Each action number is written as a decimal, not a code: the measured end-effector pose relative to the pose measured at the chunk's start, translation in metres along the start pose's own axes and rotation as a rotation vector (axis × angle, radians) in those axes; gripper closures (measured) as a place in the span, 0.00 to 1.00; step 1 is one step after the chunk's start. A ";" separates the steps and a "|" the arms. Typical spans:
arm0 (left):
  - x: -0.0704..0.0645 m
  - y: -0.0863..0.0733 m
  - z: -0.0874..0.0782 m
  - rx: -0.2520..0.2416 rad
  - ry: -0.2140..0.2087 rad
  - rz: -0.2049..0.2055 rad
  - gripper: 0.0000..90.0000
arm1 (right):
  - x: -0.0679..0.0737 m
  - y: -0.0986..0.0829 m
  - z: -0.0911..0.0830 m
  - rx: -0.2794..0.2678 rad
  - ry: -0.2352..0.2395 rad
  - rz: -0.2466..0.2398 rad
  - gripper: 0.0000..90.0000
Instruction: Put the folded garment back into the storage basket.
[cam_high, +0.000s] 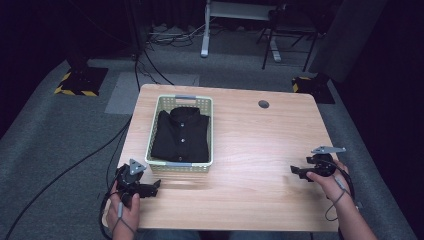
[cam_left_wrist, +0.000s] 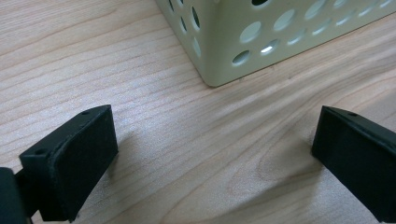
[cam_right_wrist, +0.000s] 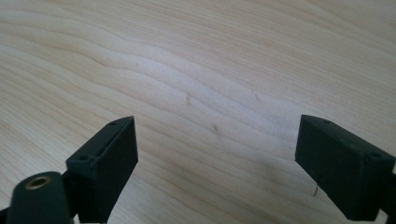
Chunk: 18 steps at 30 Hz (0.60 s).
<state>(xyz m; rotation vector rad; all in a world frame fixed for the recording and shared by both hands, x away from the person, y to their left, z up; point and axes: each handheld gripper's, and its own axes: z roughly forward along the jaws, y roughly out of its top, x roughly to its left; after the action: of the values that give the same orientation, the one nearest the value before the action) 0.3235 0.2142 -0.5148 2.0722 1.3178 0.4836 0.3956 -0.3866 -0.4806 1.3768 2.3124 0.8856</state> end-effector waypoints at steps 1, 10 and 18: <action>0.000 0.000 0.000 0.000 0.000 0.001 0.00 | -0.001 -0.002 0.001 0.005 -0.004 0.000 0.15; 0.000 0.000 0.000 0.000 0.000 0.001 0.00 | -0.004 -0.021 0.005 0.019 -0.030 0.005 0.14; 0.000 0.000 0.000 0.000 0.001 0.000 0.00 | -0.004 -0.042 0.003 -0.095 -0.072 -0.006 0.08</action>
<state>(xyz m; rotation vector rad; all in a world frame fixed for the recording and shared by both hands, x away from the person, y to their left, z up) 0.3234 0.2142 -0.5149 2.0724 1.3180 0.4842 0.3700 -0.4036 -0.5100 1.3401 2.1910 0.9165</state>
